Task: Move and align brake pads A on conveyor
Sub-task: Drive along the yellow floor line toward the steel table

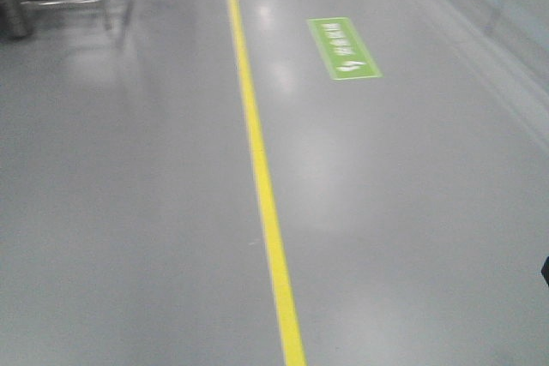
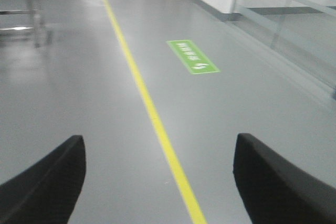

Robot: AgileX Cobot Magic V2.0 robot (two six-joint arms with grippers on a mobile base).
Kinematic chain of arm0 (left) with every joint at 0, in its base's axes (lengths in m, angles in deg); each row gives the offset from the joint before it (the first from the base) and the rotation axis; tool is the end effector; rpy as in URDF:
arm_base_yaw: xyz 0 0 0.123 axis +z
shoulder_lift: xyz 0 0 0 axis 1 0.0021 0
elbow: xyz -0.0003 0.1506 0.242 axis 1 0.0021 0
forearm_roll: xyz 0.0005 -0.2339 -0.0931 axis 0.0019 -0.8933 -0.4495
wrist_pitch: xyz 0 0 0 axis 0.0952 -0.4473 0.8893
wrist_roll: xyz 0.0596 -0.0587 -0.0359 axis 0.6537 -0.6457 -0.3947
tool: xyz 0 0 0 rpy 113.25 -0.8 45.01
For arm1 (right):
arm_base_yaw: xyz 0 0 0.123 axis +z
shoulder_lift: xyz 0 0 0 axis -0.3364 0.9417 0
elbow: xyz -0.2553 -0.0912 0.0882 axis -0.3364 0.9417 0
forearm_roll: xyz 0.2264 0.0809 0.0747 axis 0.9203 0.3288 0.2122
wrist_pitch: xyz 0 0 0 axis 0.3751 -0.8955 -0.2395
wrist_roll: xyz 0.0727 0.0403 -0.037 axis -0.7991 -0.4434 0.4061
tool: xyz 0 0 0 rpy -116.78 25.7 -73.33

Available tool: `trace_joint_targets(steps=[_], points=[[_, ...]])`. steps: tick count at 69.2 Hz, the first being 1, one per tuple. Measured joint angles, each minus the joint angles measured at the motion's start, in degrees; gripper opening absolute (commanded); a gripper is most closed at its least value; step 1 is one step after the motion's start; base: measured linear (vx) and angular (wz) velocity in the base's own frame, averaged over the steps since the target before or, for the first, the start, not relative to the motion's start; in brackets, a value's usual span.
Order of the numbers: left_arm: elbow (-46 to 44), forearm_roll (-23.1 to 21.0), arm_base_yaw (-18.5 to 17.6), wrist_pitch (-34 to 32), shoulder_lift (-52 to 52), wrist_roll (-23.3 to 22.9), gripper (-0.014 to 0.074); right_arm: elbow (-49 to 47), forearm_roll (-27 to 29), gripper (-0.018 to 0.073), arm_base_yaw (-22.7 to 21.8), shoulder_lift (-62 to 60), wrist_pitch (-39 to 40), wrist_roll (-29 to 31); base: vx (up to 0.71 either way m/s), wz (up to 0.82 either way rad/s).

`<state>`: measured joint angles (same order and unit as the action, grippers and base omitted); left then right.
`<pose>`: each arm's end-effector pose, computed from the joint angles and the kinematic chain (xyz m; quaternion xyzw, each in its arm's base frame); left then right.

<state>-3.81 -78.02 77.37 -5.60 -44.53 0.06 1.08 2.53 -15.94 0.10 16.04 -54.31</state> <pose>0.0367 -0.0019 0.2814 0.0086 0.7853 -0.0859 0.6131 0.0595 0.0134 0.2665 -0.1043 0.7553 0.0218 0.6467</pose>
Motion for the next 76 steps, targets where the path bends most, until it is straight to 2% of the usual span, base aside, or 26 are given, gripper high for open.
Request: trace_joint_targets(steps=[15,31,76], points=[[0.0,0.0,0.0,0.0,0.0,0.0,0.0559,0.0,0.0,0.0473,0.0,0.0,0.0,0.0,0.14,-0.57],[0.0,0.0,0.0,0.0,0.0,0.0,0.0559,0.0,0.0,0.0473,0.0,0.0,0.0,0.0,0.25,-0.15],[0.0,0.0,0.0,0.0,0.0,0.0,0.0559,0.0,0.0,0.0473,0.0,0.0,0.0,0.0,0.51,0.34]])
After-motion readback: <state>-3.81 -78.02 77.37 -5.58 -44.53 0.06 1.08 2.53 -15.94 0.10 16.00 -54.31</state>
